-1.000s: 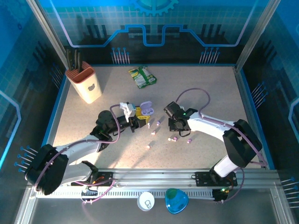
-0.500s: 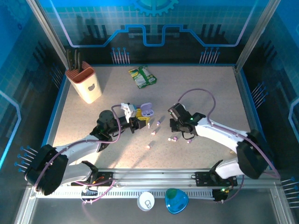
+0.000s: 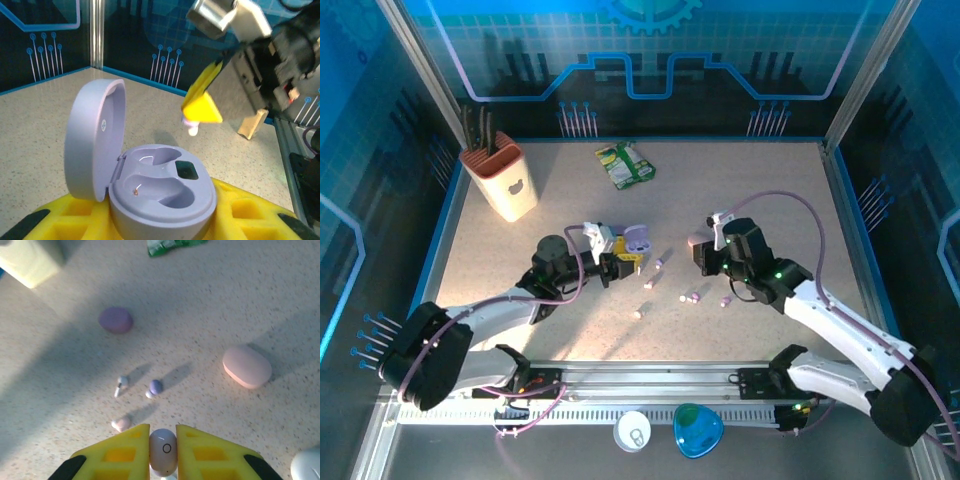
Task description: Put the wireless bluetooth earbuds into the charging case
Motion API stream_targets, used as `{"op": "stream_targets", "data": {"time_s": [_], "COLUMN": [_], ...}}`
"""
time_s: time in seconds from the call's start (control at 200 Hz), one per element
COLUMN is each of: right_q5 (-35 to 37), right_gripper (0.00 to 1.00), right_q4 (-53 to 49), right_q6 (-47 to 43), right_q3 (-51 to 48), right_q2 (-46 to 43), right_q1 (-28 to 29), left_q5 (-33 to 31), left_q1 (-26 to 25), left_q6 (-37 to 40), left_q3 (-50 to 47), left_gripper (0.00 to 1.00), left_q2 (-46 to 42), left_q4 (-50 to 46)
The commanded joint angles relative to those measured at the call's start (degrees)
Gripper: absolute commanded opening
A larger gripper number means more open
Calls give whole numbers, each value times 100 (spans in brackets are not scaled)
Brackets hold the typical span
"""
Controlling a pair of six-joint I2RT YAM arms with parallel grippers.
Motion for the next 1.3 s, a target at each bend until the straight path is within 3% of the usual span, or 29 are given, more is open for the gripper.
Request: {"op": "stream_targets", "data": {"time_s": [0.0, 0.46, 0.845, 1.296], "right_q5": [-649, -1946, -1980, -2115], "right_gripper": [19, 19, 19, 19], "right_q4": [362, 811, 1025, 1030], "right_q6": [-244, -415, -465, -473], "right_q3": [-11, 316, 404, 389], "right_q2": [-260, -43, 367, 522], "right_q1": [-121, -111, 61, 109], "left_q5": [408, 998, 1431, 1298], "left_q1": [-40, -296, -358, -359], "left_q6": [130, -27, -267, -451], "left_q3": [253, 736, 940, 976], "left_gripper": [32, 31, 31, 31], "left_q2": [218, 1275, 1446, 1463], "left_q4": [-54, 435, 677, 897]}}
